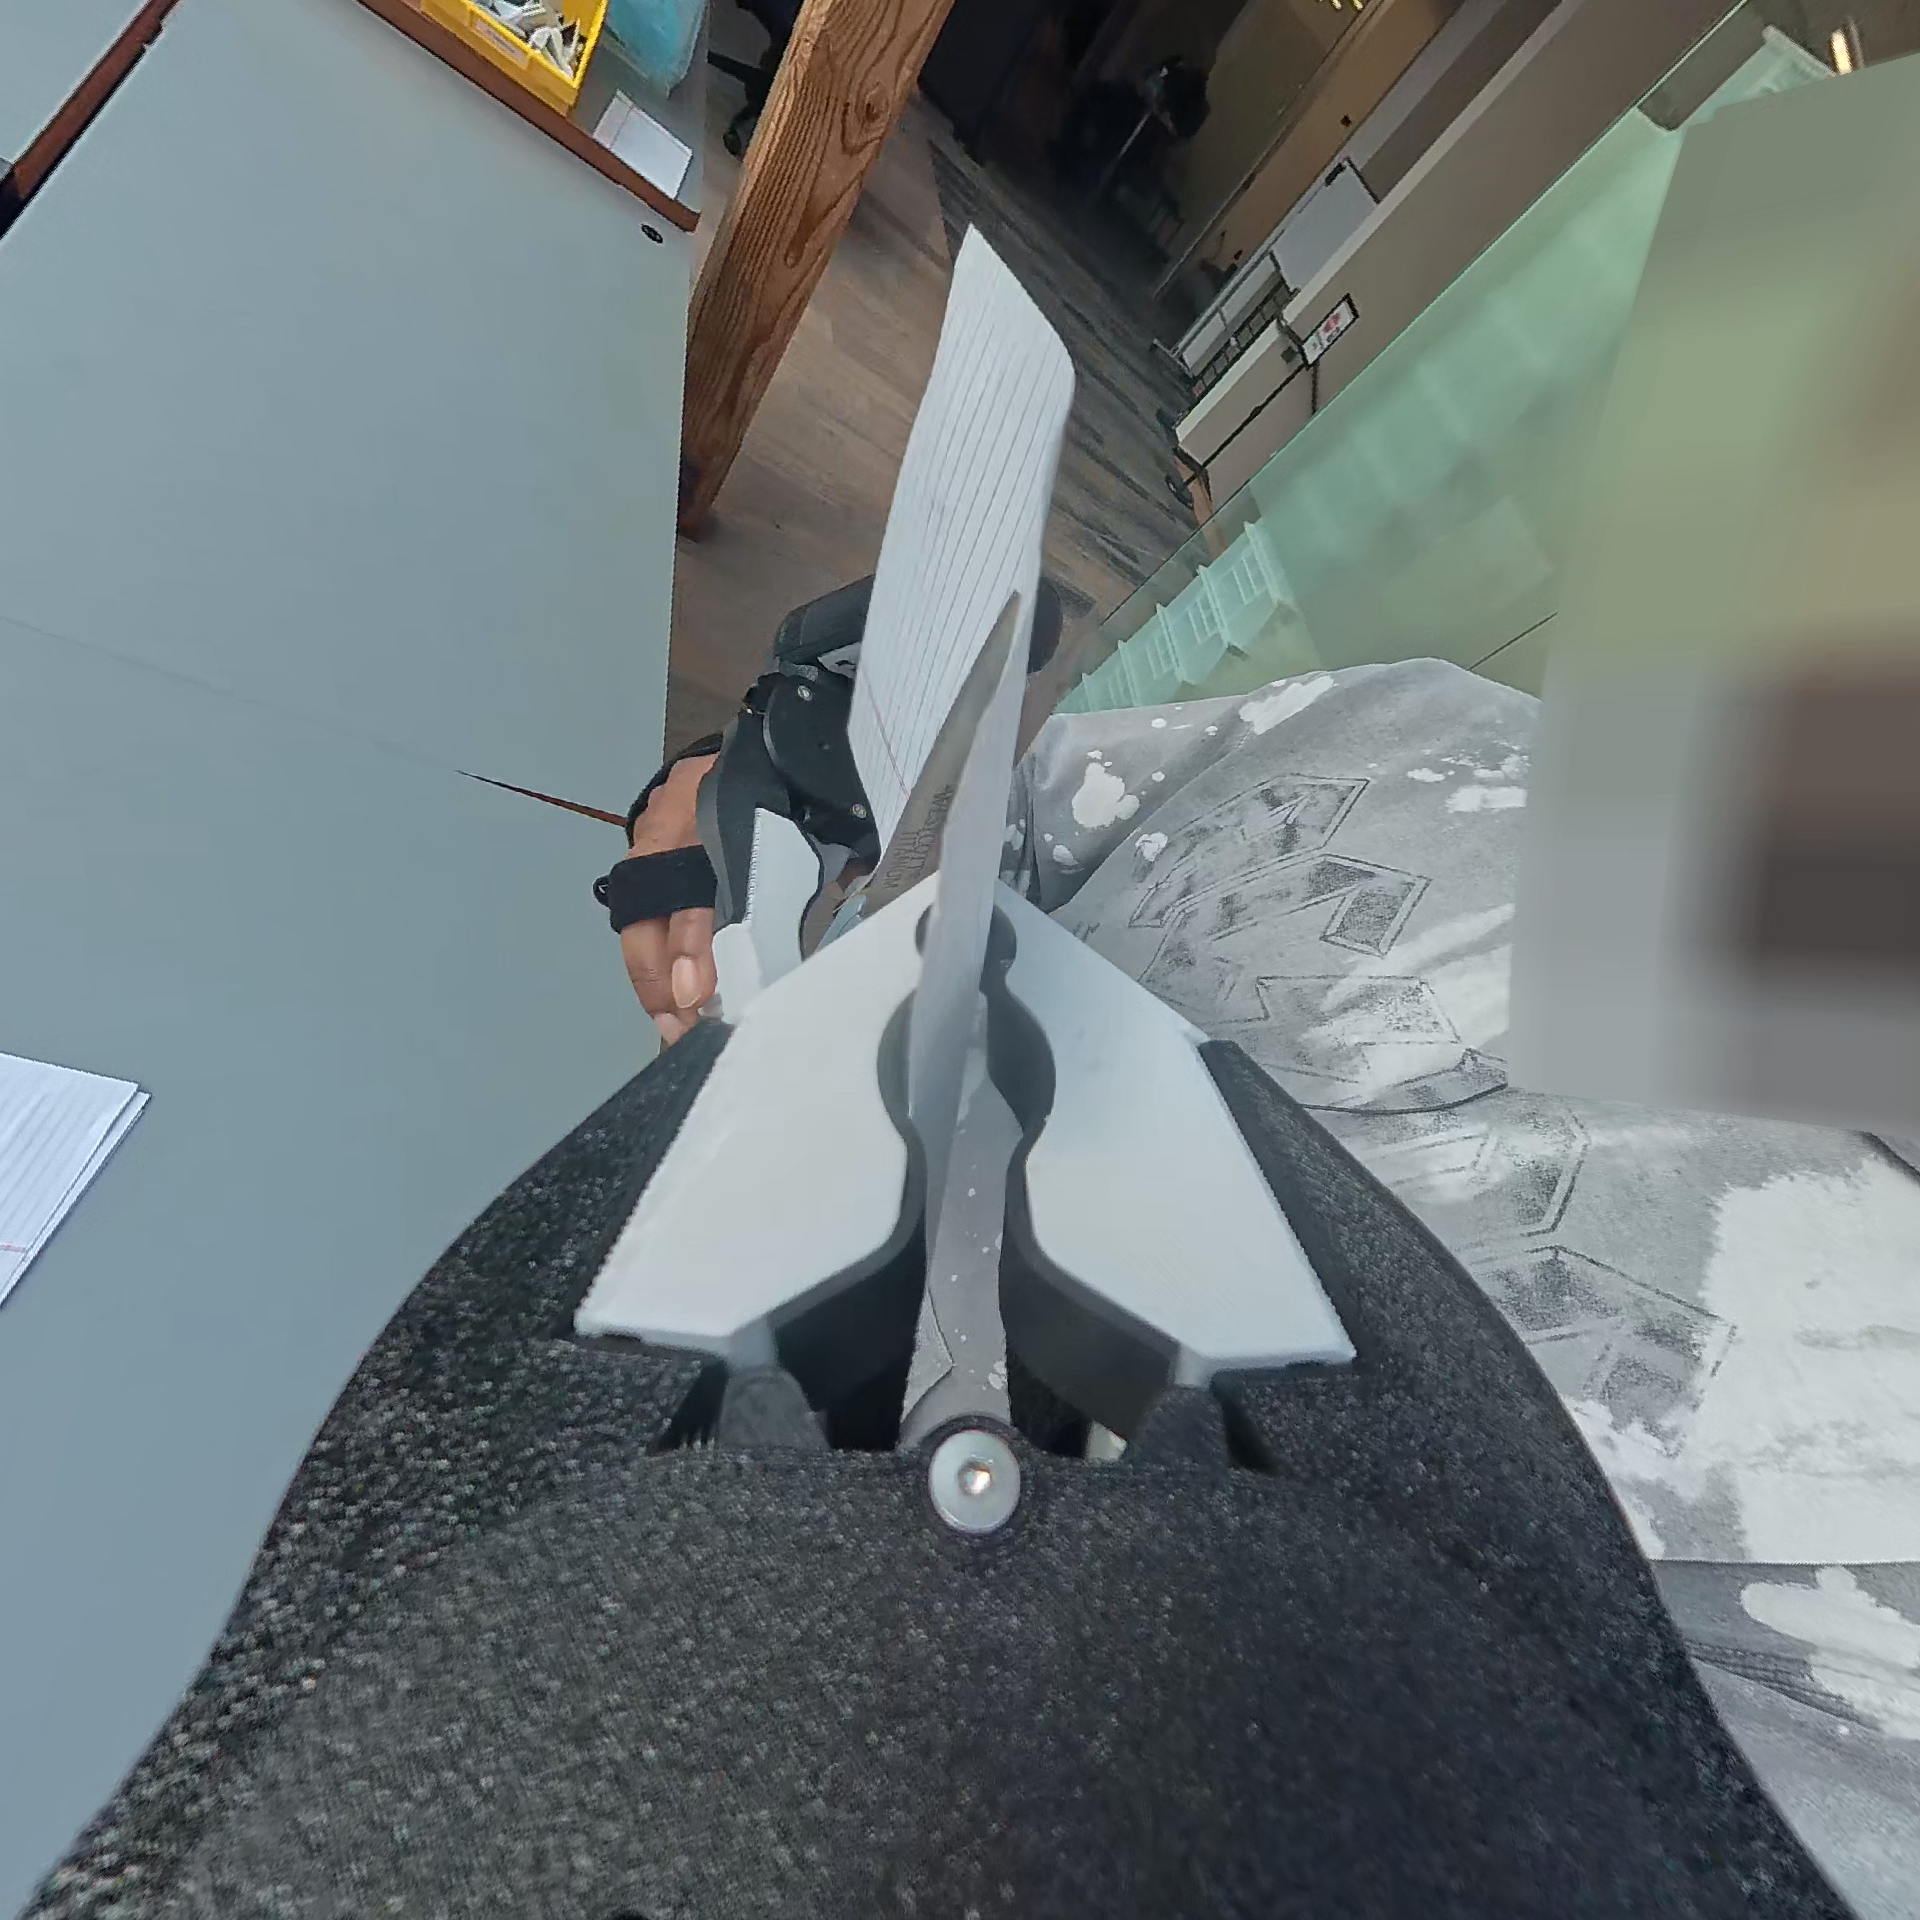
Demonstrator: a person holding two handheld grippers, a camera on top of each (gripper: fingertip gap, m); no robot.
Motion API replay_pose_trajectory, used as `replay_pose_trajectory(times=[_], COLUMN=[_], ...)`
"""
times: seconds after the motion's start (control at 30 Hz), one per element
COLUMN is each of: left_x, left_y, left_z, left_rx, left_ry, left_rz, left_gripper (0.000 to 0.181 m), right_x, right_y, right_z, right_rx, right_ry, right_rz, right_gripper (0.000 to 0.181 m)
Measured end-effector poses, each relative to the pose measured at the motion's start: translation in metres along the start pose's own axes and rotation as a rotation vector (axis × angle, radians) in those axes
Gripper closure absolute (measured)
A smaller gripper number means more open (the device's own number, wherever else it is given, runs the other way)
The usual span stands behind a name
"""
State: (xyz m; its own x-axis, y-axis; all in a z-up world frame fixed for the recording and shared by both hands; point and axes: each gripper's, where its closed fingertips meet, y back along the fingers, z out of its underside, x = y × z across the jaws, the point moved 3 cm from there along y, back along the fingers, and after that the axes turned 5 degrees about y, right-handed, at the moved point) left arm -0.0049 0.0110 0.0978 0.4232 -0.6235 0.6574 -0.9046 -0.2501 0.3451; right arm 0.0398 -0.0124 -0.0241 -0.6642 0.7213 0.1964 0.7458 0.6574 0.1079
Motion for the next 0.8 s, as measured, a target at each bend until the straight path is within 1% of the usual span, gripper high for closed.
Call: replay_pose_trajectory(times=[0.1,0.27,0.43,0.6,0.8], left_x=[-0.002,-0.005,-0.011,-0.02,-0.029], left_y=[0.0,0.0,0.0,0.0,0.0], left_z=[0.001,0.001,0.001,0.002,0.005], left_rx=[-0.001,0.005,0.004,0.017,0.024], left_ry=[0.0,0.007,0.009,0.028,0.045], left_rz=[-0.01,-0.019,-0.059,-0.075,-0.08], left_gripper=[0.181,0.181,0.181,0.181,0.181], right_x=[0.001,0.002,0.004,0.005,0.005], right_y=[0.0,-0.001,0.0,0.0,-0.002], right_z=[0.0,0.003,0.013,0.019,0.026], right_rx=[0.003,-0.01,-0.042,-0.027,-0.027], right_ry=[0.002,-0.017,-0.057,-0.103,-0.136], right_rz=[0.012,0.019,0.031,0.048,0.065], right_gripper=[0.143,0.144,0.145,0.146,0.153])
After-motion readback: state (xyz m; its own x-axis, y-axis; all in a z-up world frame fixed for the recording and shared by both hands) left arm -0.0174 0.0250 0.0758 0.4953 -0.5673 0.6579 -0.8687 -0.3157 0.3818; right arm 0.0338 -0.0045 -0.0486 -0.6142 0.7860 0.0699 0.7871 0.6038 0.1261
